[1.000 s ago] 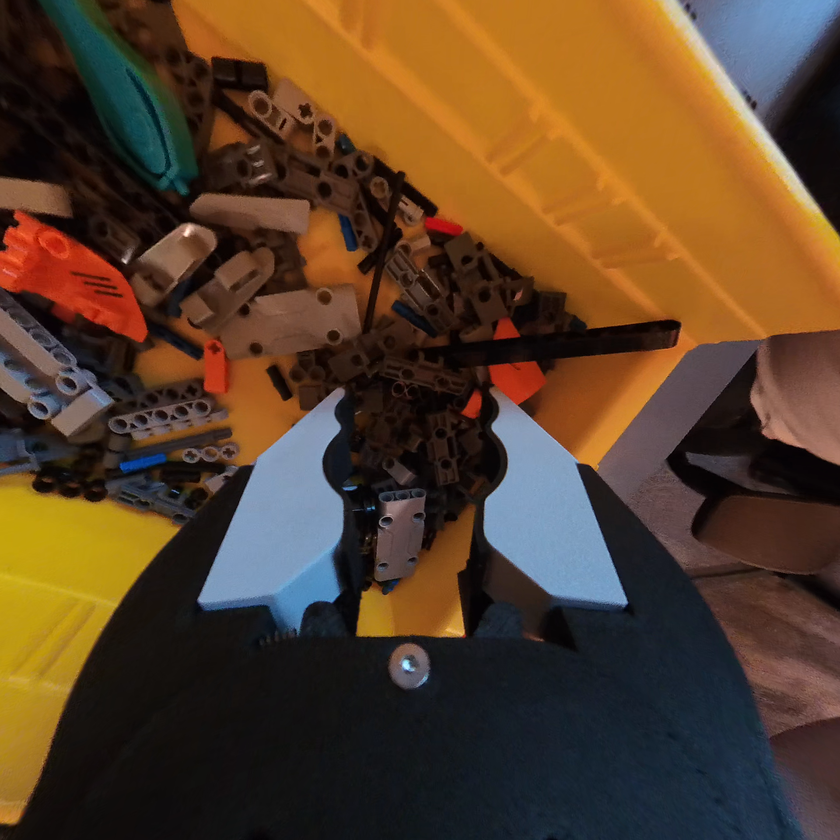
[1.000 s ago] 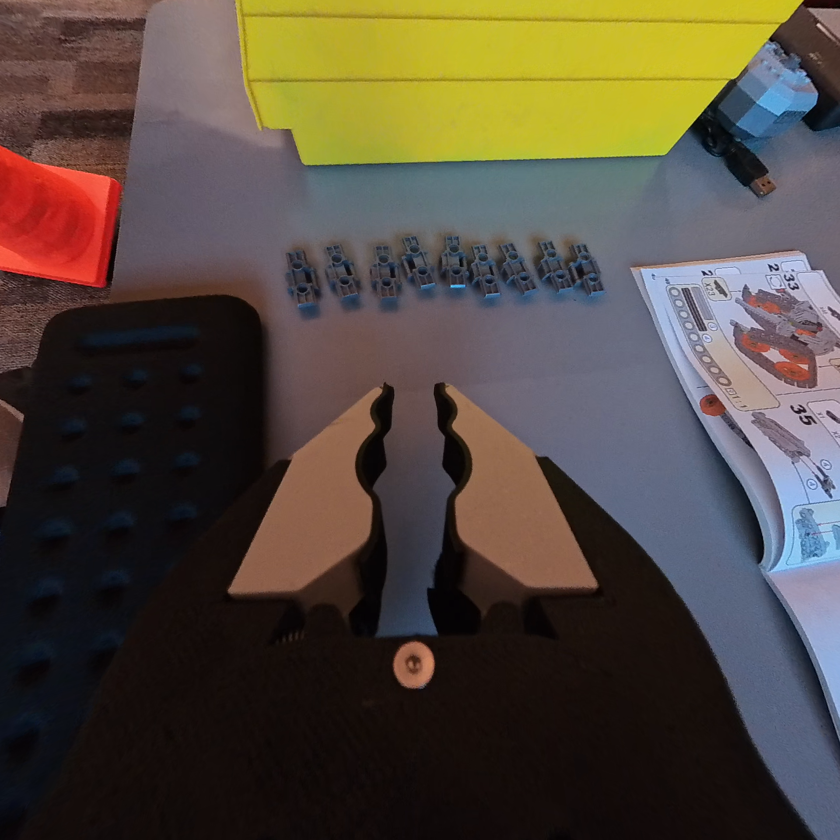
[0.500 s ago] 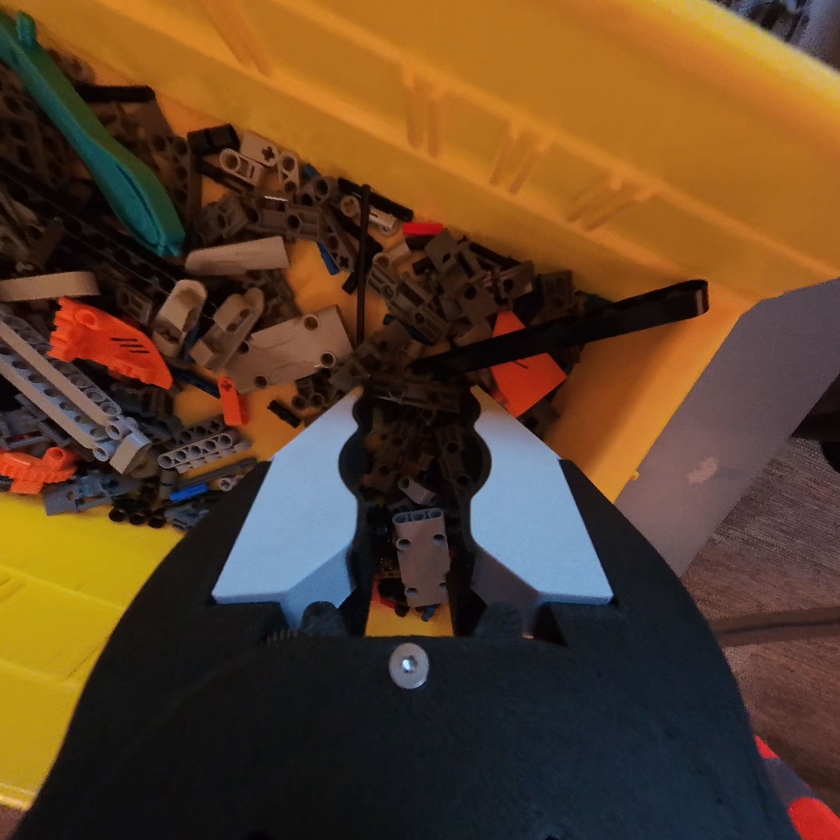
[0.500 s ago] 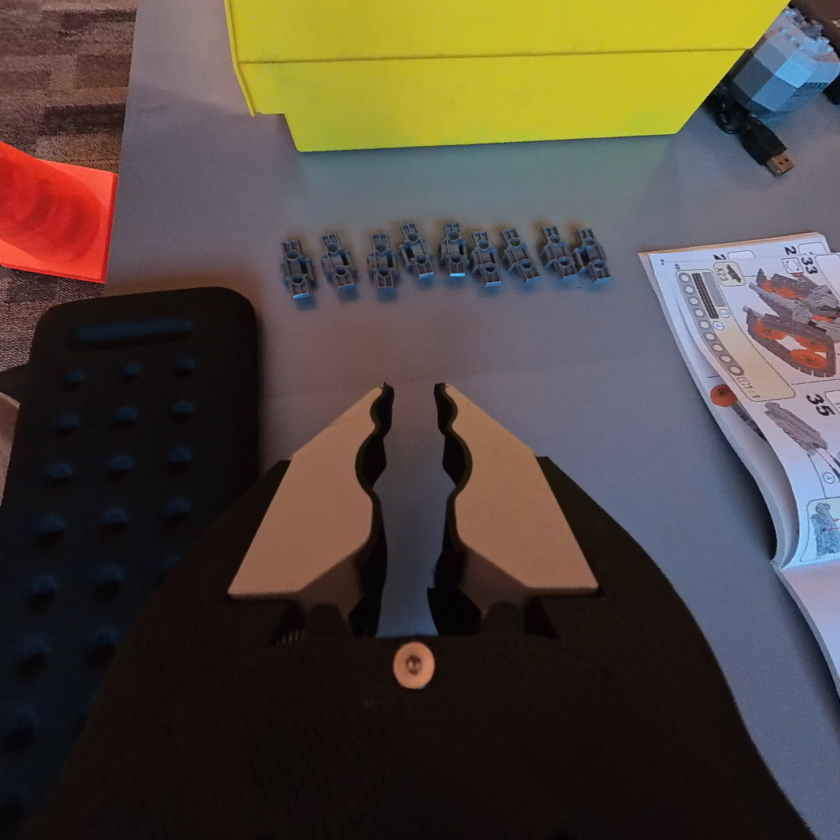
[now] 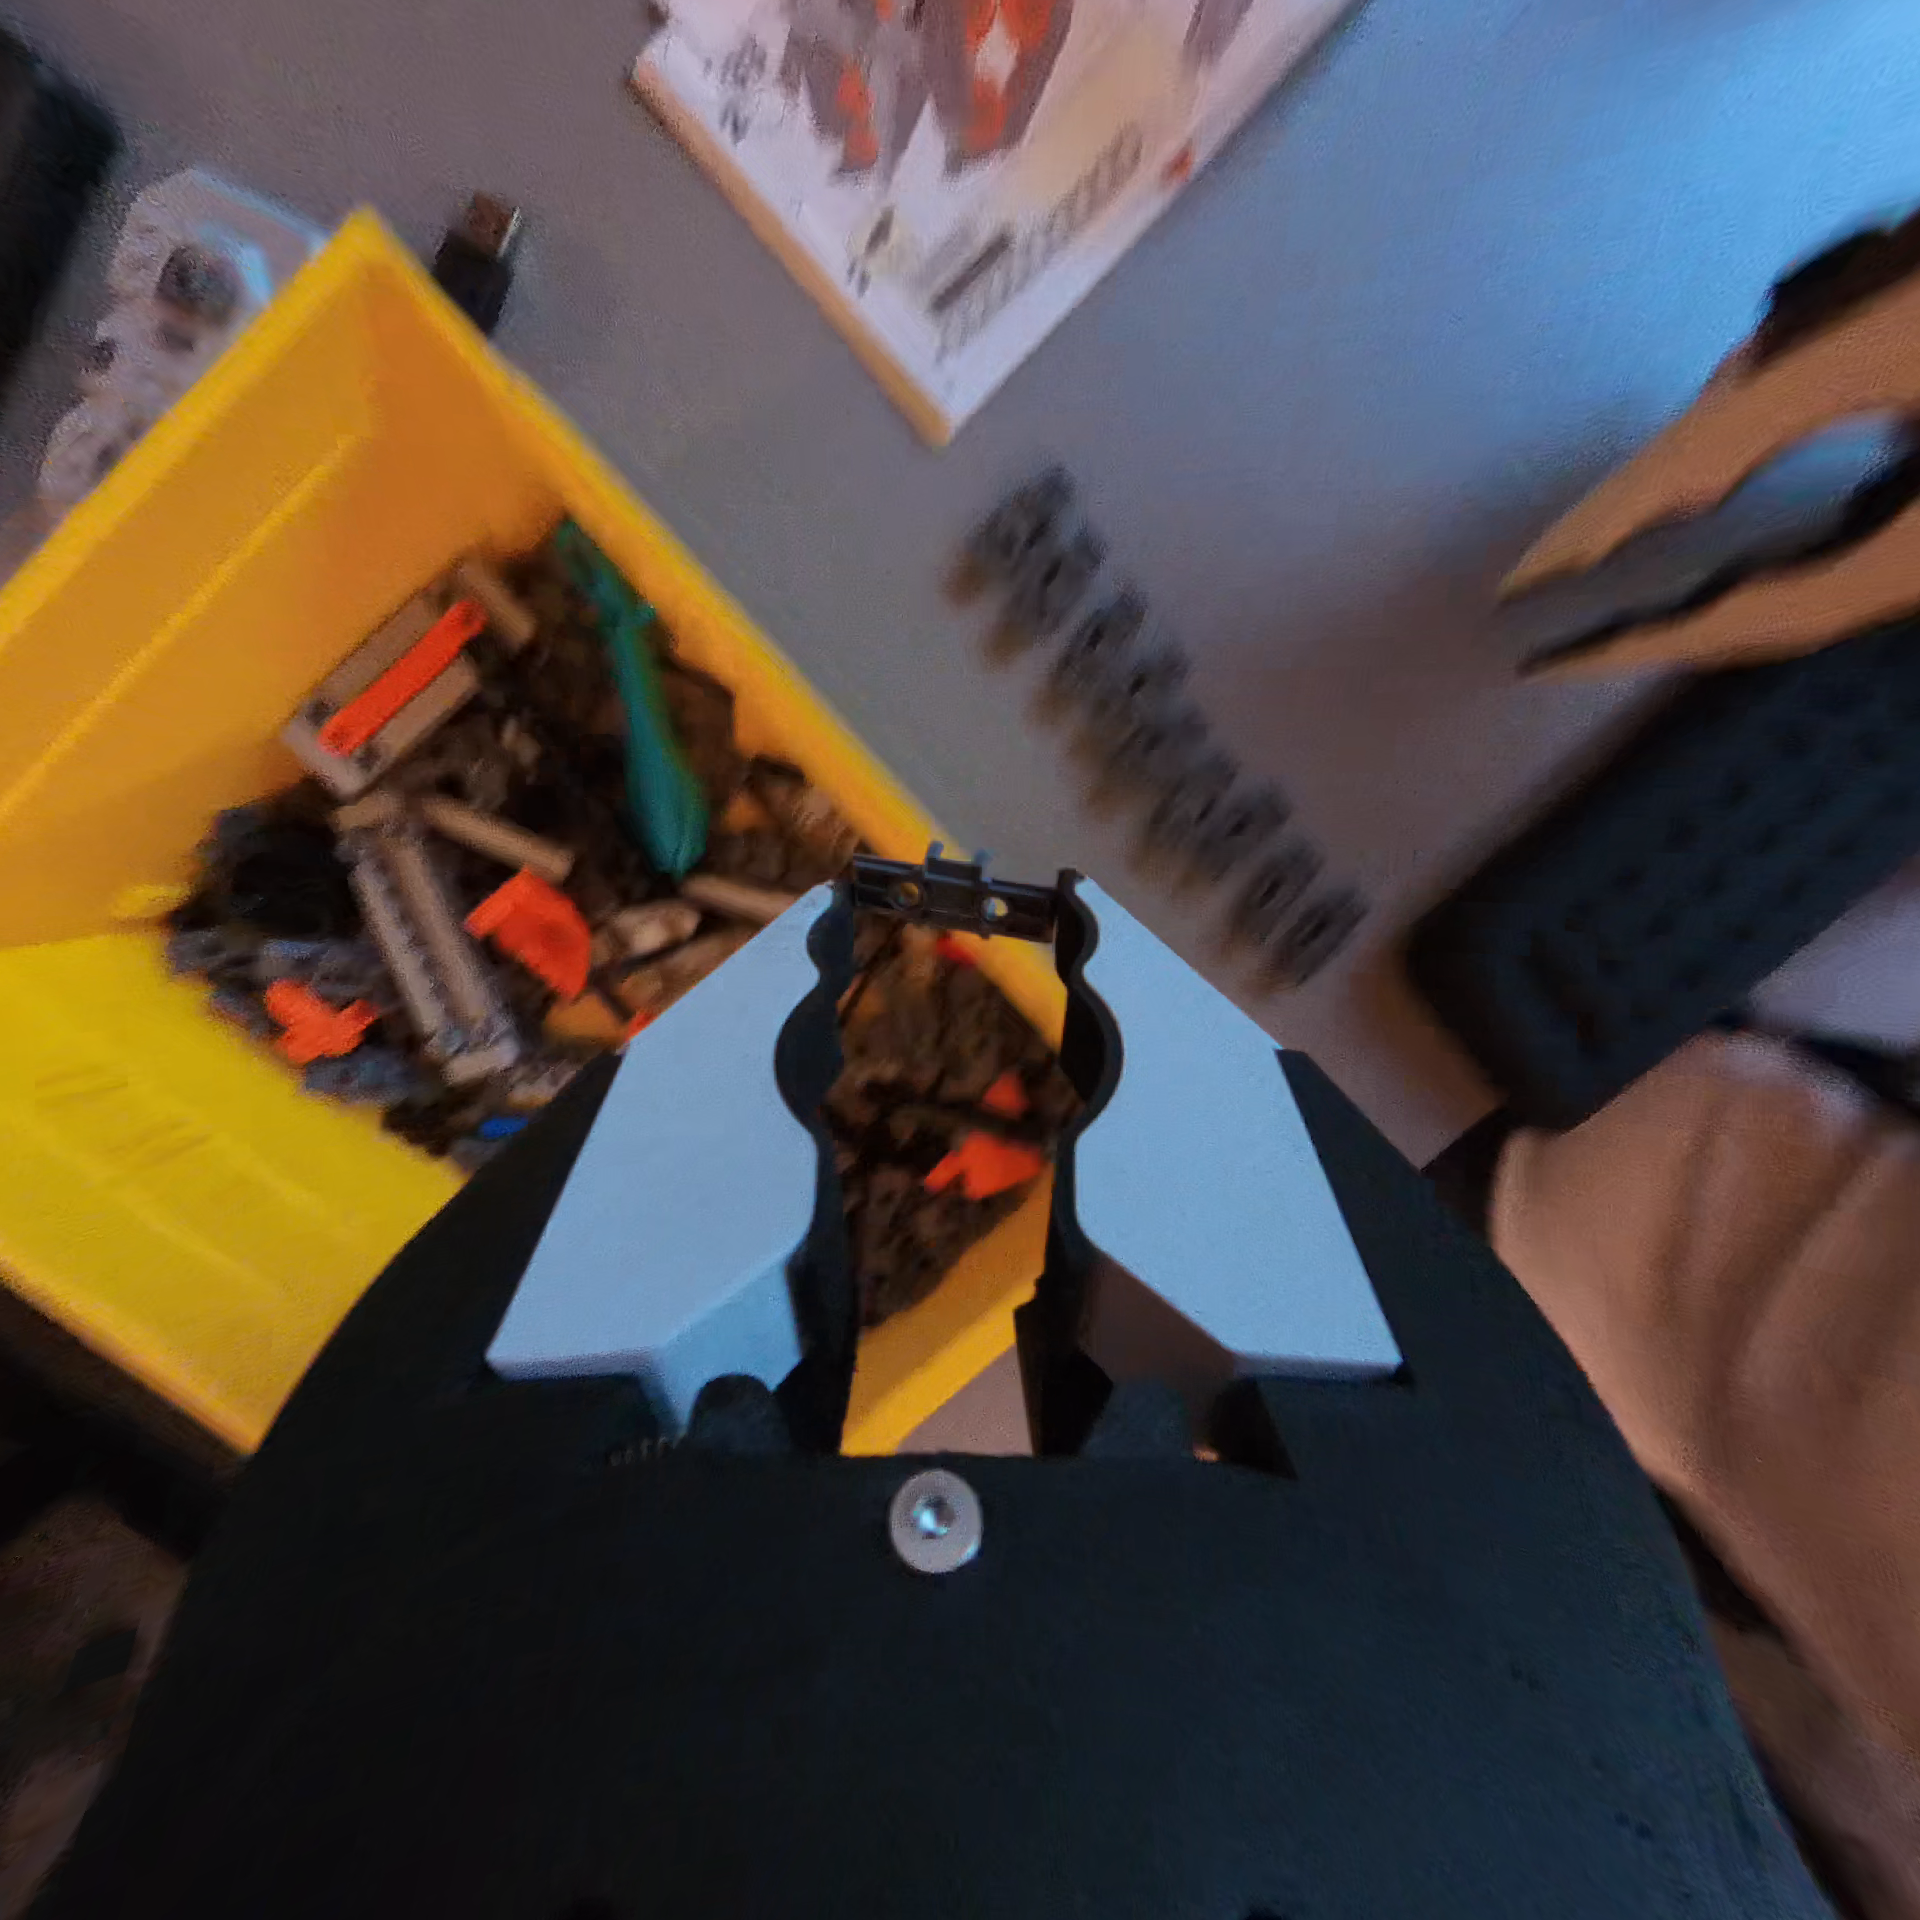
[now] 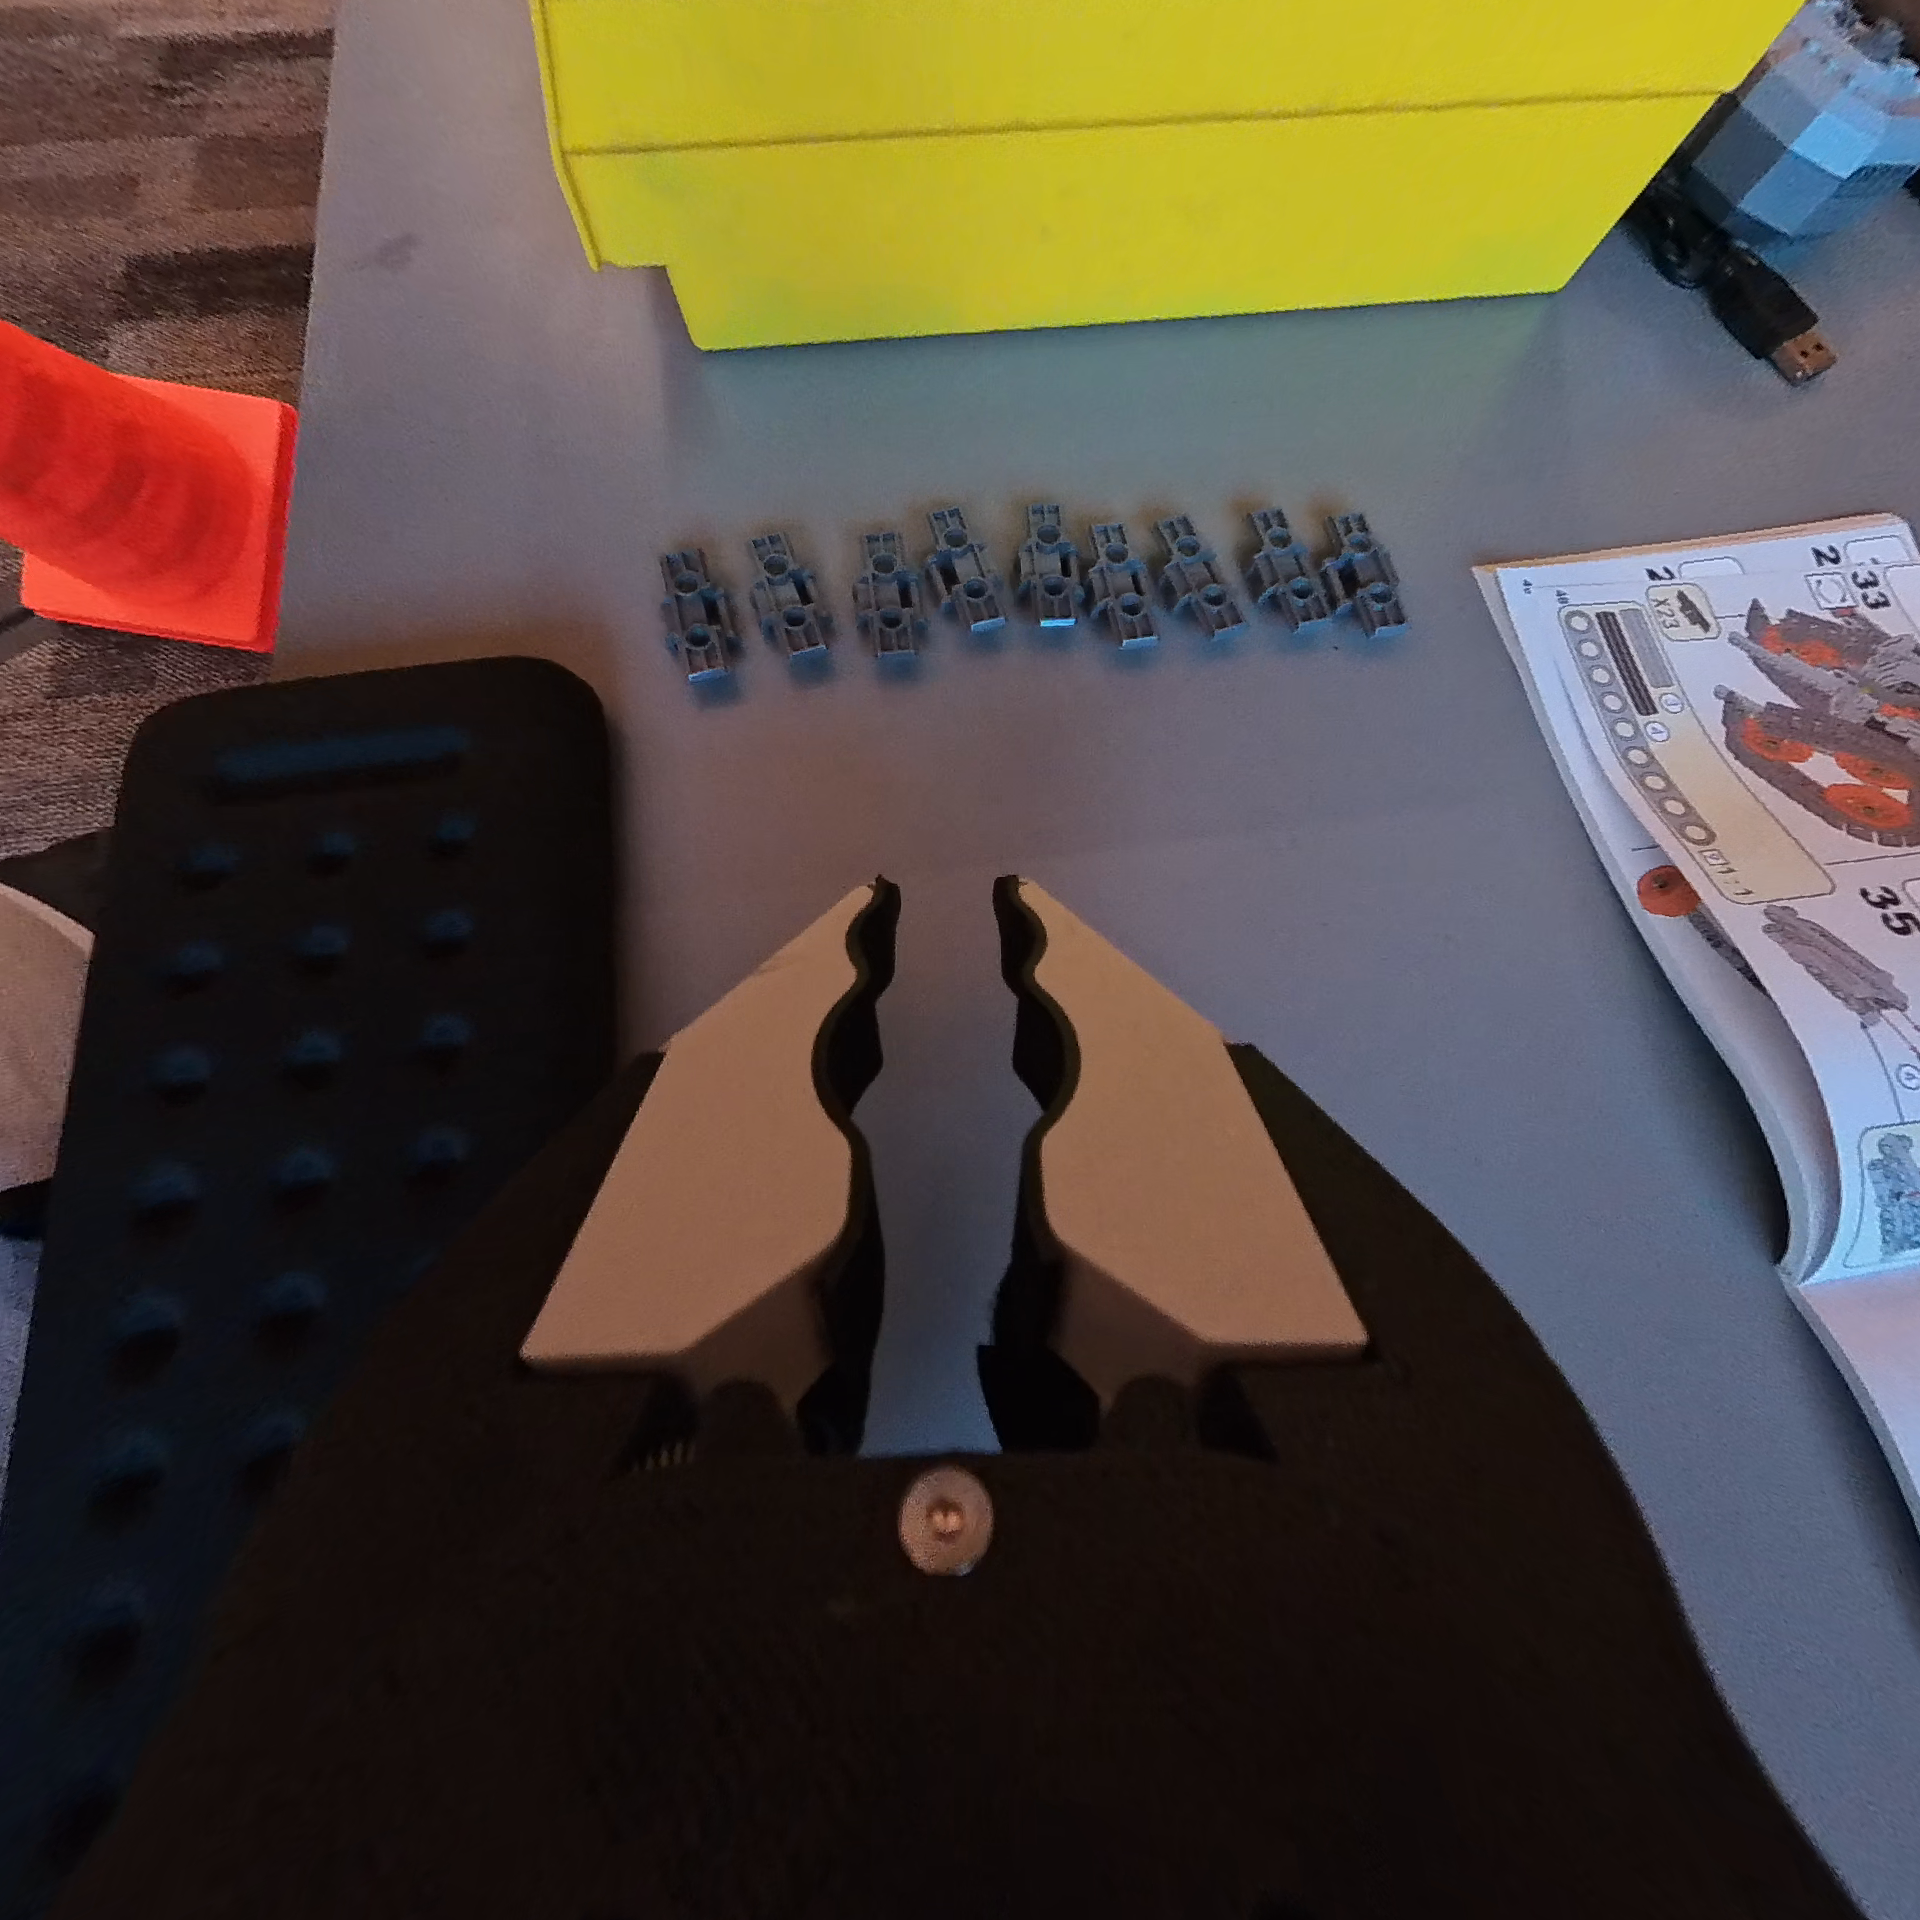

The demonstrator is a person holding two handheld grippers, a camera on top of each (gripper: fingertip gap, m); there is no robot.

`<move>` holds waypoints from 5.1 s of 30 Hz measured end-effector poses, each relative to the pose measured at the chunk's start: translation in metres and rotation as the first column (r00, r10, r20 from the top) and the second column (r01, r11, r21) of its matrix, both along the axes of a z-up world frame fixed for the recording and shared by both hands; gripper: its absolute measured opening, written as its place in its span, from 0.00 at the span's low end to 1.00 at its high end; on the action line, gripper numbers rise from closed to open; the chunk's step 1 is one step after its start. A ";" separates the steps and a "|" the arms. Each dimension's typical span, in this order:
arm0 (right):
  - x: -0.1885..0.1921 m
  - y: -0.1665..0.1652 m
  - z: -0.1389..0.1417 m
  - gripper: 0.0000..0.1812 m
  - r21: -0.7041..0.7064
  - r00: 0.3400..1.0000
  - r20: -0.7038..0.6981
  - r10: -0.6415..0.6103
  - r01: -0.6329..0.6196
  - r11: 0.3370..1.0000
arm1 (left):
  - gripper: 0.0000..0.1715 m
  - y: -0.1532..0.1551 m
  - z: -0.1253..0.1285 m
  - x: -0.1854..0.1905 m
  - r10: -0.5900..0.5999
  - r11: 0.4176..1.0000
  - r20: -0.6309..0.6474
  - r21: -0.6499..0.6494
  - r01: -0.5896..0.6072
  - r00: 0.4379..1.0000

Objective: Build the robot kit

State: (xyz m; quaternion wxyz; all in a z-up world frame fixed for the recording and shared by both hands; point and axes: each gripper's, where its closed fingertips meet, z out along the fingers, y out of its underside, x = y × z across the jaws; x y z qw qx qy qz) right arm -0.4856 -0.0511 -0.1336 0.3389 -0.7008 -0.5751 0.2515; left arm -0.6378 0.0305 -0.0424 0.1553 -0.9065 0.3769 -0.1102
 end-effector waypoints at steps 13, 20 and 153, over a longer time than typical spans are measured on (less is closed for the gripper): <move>-0.002 -0.014 -0.005 0.10 0.014 0.999 0.030 0.031 -0.031 0.999 | 0.22 0.056 -0.106 0.084 0.351 0.839 -0.172 -0.379 -0.390 0.921; -0.001 -0.014 -0.010 0.10 0.049 0.997 0.075 0.016 -0.020 0.999 | 0.22 0.057 -0.114 0.085 0.416 0.809 -0.264 -0.330 -0.487 0.870; -0.086 -0.040 0.035 0.00 0.049 0.906 -0.183 0.381 -0.379 0.924 | 0.09 -0.092 0.012 -0.099 0.328 0.754 0.564 0.327 -0.569 0.758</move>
